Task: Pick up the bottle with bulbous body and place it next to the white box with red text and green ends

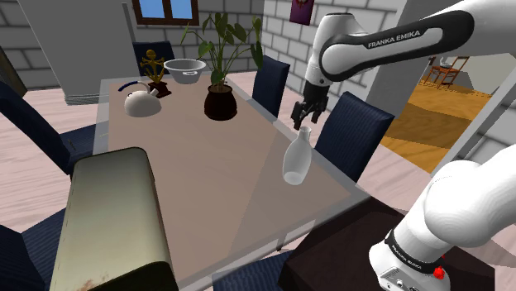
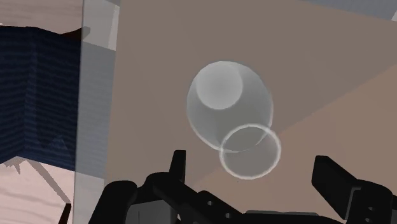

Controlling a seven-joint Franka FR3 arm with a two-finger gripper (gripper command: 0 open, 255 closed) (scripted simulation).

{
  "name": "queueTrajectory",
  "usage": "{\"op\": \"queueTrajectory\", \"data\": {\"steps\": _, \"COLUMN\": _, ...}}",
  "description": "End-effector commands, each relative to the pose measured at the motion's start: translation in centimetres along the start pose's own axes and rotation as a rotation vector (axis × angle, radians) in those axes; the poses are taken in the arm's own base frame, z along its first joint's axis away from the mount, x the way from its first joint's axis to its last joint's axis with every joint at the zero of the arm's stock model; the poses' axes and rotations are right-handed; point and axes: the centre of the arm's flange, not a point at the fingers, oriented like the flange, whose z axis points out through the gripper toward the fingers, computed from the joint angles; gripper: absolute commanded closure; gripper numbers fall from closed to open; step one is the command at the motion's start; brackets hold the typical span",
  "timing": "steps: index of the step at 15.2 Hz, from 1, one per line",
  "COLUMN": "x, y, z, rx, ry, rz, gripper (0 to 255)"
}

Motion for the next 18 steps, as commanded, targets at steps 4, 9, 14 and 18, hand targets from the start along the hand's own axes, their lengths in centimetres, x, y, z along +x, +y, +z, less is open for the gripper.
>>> {"op": "queueTrajectory", "data": {"steps": 4, "x": 0.2, "y": -0.2, "z": 2.8, "rx": 0.000, "ry": 0.002, "rz": 0.000, "gripper": 0}}
{"op": "queueTrajectory", "data": {"steps": 9, "x": 0.2, "y": -0.2, "z": 3.6, "rx": 0.000, "ry": 0.002, "rz": 0.000, "gripper": 0}}
{"op": "queueTrajectory", "data": {"steps": 14, "x": 0.2, "y": -0.2, "z": 3.6, "rx": 0.000, "ry": 0.002, "rz": 0.000, "gripper": 255}}
{"op": "queueTrajectory", "data": {"steps": 18, "x": 0.2, "y": -0.2, "z": 3.6, "rx": 0.000, "ry": 0.002, "rz": 0.000, "gripper": 255}}
